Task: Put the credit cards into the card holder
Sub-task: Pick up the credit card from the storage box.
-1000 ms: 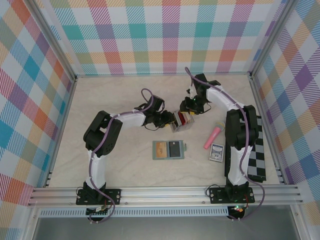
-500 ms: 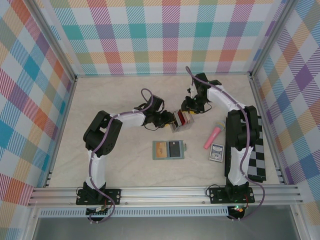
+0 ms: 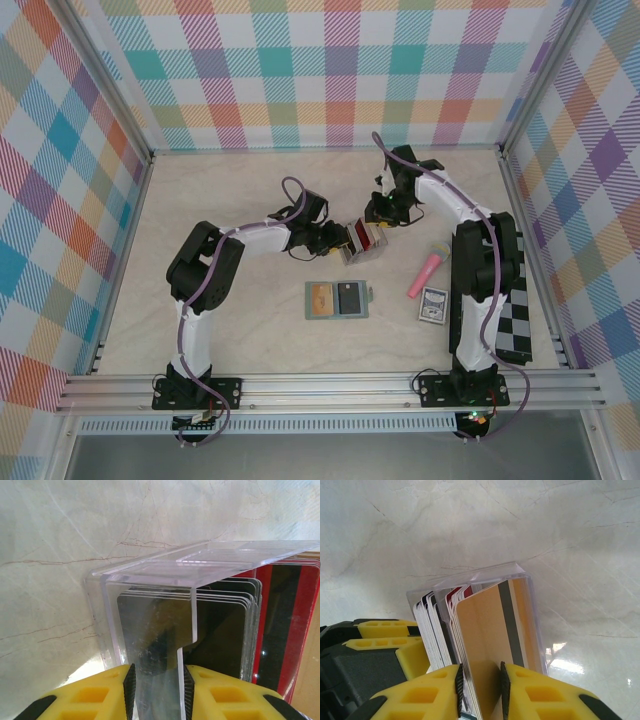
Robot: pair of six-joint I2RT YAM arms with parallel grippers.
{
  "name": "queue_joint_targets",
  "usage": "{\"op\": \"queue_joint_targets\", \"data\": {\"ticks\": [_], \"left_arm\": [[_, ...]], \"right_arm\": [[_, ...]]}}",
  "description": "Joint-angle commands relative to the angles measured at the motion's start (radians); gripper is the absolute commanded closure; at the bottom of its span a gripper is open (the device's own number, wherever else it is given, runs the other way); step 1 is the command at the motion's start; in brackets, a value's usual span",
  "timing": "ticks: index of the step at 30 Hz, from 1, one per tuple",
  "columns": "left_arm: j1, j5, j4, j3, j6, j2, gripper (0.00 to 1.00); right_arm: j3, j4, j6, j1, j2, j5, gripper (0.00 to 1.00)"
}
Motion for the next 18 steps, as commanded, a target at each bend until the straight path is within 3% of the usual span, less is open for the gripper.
{"op": "queue_joint_targets", "data": {"ticks": [1,18], "left_arm": [[0.002,-0.015,-0.111,-0.011,0.011,0.047,0.68],[0.003,-0.012,-0.115,-0.006,0.012,0.050,0.68]], "right_arm": [[0.027,-0.024,0.014,0.010,-0.042,-0.079,0.74],[0.043,-0.043,0.012,0.000,-0.062,-0.044,0.85]]}}
